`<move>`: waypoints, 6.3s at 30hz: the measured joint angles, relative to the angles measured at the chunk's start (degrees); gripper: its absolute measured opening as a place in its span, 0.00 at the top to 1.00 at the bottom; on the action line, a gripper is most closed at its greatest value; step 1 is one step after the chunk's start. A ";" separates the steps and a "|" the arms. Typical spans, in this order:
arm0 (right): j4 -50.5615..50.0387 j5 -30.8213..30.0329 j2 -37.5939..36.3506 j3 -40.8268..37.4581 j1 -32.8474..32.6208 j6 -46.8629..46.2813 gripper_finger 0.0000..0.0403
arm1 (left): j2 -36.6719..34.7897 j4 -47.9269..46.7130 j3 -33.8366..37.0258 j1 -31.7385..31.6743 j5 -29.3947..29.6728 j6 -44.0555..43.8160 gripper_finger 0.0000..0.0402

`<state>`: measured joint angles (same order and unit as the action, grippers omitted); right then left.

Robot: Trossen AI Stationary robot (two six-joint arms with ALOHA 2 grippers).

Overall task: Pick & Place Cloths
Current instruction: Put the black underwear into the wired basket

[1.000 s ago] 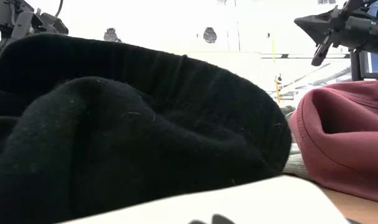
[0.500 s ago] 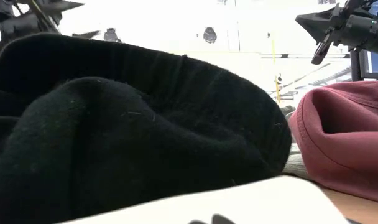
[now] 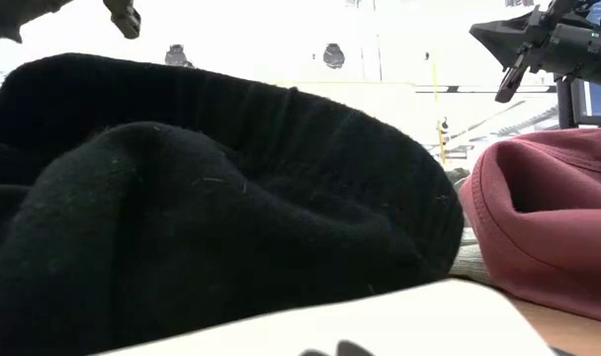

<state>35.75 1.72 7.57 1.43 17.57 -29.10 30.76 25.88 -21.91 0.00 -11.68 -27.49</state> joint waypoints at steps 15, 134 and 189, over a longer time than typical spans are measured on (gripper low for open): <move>-0.02 0.00 0.00 0.00 0.01 0.21 1.00 | 20.23 -28.12 -25.76 6.67 3.08 -4.41 0.33; -4.86 1.59 0.17 0.02 -0.01 -0.22 1.00 | 82.63 -59.14 -65.86 27.04 14.31 -2.67 0.33; -8.23 1.79 0.35 0.02 -0.01 -0.24 1.00 | 81.23 -58.85 -65.79 25.95 13.23 13.30 0.99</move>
<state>27.53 3.51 7.92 1.45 17.56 -29.34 111.99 -32.96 -87.70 25.96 1.55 -14.20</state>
